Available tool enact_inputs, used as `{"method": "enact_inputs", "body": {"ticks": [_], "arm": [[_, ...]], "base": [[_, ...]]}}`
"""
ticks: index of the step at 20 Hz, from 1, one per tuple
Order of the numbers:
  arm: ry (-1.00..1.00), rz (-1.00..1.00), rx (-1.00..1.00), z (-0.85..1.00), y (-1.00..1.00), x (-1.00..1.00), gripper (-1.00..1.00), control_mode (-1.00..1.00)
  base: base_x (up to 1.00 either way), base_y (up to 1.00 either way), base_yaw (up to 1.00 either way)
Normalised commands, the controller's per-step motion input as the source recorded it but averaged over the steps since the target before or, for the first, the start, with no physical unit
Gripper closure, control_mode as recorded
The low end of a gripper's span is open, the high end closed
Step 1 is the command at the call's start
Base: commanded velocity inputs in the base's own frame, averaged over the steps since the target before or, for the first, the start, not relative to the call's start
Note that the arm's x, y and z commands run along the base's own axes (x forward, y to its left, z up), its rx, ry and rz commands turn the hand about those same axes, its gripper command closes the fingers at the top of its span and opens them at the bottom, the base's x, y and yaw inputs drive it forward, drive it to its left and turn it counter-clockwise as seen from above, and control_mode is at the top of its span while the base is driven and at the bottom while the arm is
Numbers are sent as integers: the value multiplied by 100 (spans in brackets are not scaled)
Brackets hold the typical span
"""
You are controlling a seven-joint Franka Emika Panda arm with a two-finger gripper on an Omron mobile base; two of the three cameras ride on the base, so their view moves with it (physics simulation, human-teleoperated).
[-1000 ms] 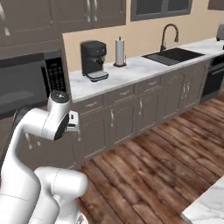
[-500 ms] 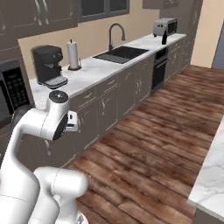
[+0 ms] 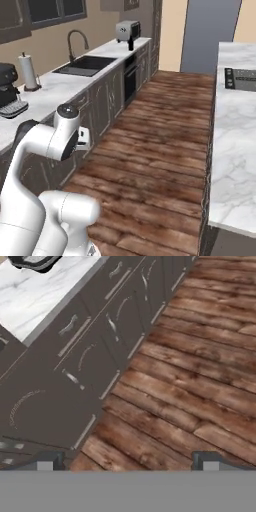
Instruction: There is a wine glass and glass cup on the dining counter. Place the wine bottle next to the wine glass and the juice bottle next to the glass cup.
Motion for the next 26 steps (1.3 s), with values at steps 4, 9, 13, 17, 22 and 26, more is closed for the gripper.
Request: {"method": "enact_inputs", "body": {"ticks": [4, 9, 13, 17, 22, 26], "arm": [[0, 0, 0, 0, 0, 0, -100, 100], [0, 0, 0, 0, 0, 0, -100, 100], [0, 0, 0, 0, 0, 0, -100, 100], [0, 0, 0, 0, 0, 0, -100, 100], [0, 0, 0, 0, 0, 0, -100, 100], [0, 0, 0, 0, 0, 0, -100, 100]], "base": [[65, 30, -40], [67, 30, -37], [71, 30, -33], [72, 32, -32], [76, 31, -24], [77, 38, -4]]}}
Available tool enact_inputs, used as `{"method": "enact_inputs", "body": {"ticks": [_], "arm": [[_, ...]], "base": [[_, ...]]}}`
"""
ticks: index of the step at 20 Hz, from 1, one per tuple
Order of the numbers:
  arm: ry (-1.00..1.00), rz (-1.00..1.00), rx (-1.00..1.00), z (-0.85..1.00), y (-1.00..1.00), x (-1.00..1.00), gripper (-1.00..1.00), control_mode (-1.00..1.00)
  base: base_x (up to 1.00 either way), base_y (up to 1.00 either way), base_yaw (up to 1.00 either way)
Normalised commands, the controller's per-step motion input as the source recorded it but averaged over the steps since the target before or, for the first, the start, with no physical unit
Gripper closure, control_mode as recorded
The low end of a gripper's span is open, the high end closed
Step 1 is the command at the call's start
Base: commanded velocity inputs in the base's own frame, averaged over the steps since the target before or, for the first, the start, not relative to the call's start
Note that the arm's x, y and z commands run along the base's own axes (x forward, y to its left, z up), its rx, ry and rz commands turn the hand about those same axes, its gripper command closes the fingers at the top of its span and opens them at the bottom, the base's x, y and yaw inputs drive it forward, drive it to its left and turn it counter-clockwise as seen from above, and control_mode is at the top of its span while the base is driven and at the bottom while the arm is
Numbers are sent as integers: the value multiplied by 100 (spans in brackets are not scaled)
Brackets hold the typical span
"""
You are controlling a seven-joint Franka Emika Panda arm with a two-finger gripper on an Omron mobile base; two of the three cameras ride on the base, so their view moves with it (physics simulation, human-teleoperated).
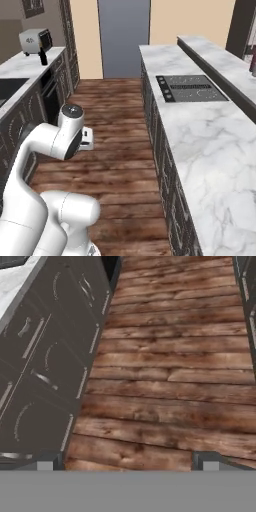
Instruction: There is a wine glass and glass cup on the dining counter. Place the wine bottle next to the wine glass and the juice bottle next to the glass cup.
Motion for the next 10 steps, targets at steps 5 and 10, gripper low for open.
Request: {"method": "enact_inputs", "body": {"ticks": [5, 10], "arm": [[0, 0, 0, 0, 0, 0, -100, 100], [0, 0, 0, 0, 0, 0, -100, 100]], "base": [[79, 35, 0], [81, 28, 0]]}}
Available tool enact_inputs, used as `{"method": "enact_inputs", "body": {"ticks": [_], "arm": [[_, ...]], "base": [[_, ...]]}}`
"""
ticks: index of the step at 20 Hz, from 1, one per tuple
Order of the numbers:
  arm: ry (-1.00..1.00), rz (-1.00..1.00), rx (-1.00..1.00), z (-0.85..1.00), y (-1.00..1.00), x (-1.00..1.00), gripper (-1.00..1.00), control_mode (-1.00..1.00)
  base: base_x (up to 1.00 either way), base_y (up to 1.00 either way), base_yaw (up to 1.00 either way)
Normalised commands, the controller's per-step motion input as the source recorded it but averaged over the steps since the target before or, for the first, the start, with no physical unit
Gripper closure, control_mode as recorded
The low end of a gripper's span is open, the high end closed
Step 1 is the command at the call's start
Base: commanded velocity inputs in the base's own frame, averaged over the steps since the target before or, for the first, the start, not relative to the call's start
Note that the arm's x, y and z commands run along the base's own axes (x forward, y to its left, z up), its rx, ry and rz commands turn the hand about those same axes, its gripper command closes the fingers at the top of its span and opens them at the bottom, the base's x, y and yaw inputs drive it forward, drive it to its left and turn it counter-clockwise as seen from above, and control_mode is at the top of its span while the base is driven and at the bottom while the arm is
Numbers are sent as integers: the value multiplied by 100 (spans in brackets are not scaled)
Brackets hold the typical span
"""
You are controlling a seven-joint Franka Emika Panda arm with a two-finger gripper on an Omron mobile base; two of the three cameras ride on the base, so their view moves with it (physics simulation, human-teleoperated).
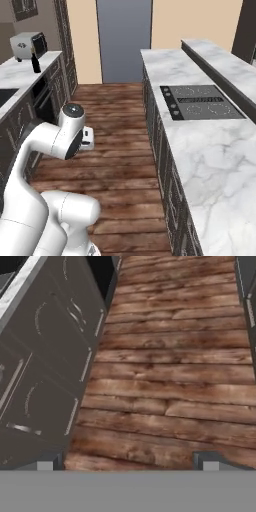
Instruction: There is a wine glass and glass cup on the dining counter. Place the wine bottle next to the wine glass and the juice bottle next to the glass cup.
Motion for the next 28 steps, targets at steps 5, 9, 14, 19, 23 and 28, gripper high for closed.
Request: {"method": "enact_inputs", "body": {"ticks": [5, 9, 14, 19, 23, 28], "arm": [[0, 0, 0, 0, 0, 0, -100, 100], [0, 0, 0, 0, 0, 0, -100, 100], [0, 0, 0, 0, 0, 0, -100, 100], [0, 0, 0, 0, 0, 0, -100, 100], [0, 0, 0, 0, 0, 0, -100, 100], [0, 0, 0, 0, 0, 0, -100, 100]], "base": [[83, 24, 0], [82, 27, 0], [81, 26, 0], [81, 26, 0], [82, 26, 0], [82, 25, 0]]}}
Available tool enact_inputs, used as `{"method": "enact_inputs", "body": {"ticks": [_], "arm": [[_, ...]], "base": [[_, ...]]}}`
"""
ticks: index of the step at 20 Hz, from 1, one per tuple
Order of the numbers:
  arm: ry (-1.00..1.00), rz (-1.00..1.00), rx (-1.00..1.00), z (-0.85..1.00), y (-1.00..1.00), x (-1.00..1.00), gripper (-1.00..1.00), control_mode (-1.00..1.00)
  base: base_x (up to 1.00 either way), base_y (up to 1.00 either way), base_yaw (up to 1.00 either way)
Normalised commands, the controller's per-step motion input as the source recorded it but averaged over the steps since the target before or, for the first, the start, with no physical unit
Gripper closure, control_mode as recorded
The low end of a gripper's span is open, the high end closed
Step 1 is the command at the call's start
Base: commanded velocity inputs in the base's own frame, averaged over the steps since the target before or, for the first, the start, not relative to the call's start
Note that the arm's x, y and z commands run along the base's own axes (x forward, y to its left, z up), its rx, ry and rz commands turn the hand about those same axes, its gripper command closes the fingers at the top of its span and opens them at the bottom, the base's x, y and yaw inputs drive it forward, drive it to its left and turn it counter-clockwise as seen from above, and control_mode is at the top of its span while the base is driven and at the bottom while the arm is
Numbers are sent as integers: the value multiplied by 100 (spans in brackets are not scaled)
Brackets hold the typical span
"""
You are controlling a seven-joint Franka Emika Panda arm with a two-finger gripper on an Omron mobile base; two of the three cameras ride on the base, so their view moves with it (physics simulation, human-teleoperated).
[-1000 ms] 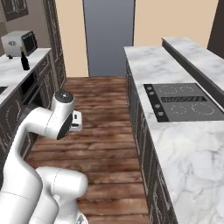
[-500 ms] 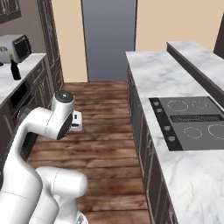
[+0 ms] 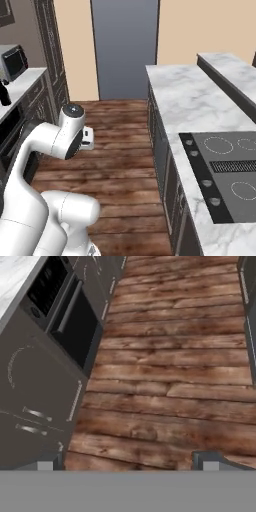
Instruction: There is a wine glass and glass cup on the dining counter. Place the wine bottle next to the wine glass and the juice bottle next to the glass cup.
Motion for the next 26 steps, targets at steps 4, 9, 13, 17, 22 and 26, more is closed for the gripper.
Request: {"method": "enact_inputs", "body": {"ticks": [4, 9, 13, 17, 22, 26], "arm": [[0, 0, 0, 0, 0, 0, -100, 100], [0, 0, 0, 0, 0, 0, -100, 100], [0, 0, 0, 0, 0, 0, -100, 100], [0, 0, 0, 0, 0, 0, -100, 100], [0, 0, 0, 0, 0, 0, -100, 100], [0, 0, 0, 0, 0, 0, -100, 100]], "base": [[82, 24, 0], [81, 23, 2], [80, 22, 3], [79, 20, 5], [62, 10, 24], [52, 2, 36]]}}
